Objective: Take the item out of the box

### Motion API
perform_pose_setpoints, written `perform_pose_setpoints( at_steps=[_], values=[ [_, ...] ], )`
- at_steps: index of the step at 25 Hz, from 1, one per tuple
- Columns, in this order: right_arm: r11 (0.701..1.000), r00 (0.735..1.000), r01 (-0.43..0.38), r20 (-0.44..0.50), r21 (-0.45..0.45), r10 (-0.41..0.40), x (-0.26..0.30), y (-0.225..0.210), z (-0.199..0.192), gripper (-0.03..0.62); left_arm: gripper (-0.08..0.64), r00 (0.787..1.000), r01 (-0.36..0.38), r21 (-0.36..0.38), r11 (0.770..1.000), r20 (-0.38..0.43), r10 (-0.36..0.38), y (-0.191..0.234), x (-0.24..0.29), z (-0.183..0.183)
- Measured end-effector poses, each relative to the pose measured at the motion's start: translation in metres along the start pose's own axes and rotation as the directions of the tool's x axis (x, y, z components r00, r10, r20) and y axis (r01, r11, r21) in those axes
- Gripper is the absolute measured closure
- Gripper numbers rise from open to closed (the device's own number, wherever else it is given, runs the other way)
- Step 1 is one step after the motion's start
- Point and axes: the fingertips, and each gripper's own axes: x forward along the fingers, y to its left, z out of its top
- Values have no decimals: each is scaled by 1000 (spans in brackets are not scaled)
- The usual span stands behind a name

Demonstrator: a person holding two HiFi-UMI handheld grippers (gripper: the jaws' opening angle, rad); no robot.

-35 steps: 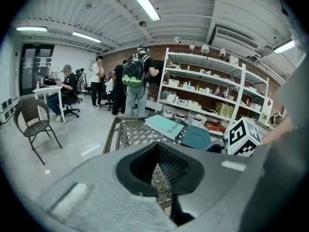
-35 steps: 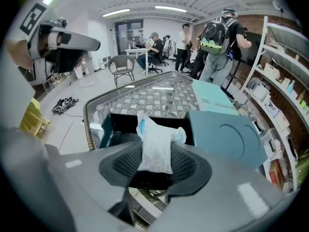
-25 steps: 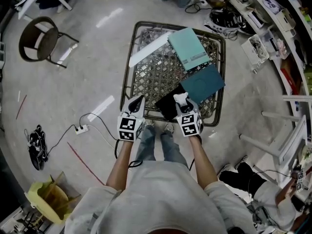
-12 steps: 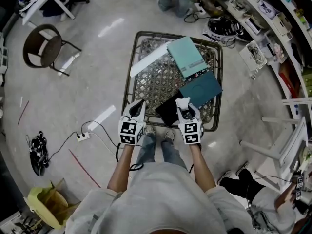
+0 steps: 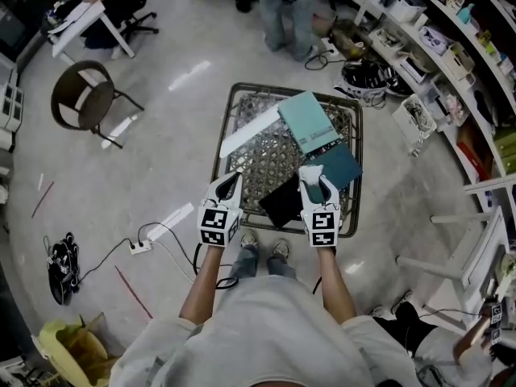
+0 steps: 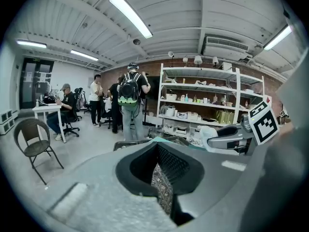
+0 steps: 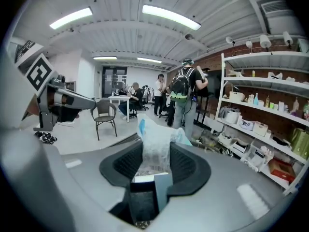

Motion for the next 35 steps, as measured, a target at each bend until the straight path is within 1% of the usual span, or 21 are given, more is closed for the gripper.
perform_pose_setpoints(
  at_steps=[3, 6, 11, 21, 27, 35],
  values=[
    [1000, 998, 22, 54, -14, -22, -5, -9, 27, 431, 555, 999, -3, 20, 1000, 32, 2, 0, -1, 20],
    [999, 996, 27, 87, -19, -26, -9, -16, 44, 433, 555, 998, -6, 38, 999, 66, 3, 0, -3, 39],
    [998, 985, 59, 163, -29, -54, -18, -29, 84, 434, 555, 992, -12, 53, 999, 125, 5, 0, -3, 71],
    [995, 965, 88, 251, -41, -75, -33, -42, 126, 437, 555, 979, -18, 97, 995, 202, -2, -1, -8, 119],
    [994, 955, 101, 284, -42, -85, -39, -47, 140, 439, 555, 973, -23, 112, 993, 231, -3, -2, -11, 136],
    [993, 953, 111, 288, -34, -97, -46, -50, 145, 442, 555, 968, -23, 120, 992, 249, -8, -6, -14, 148]
  ],
)
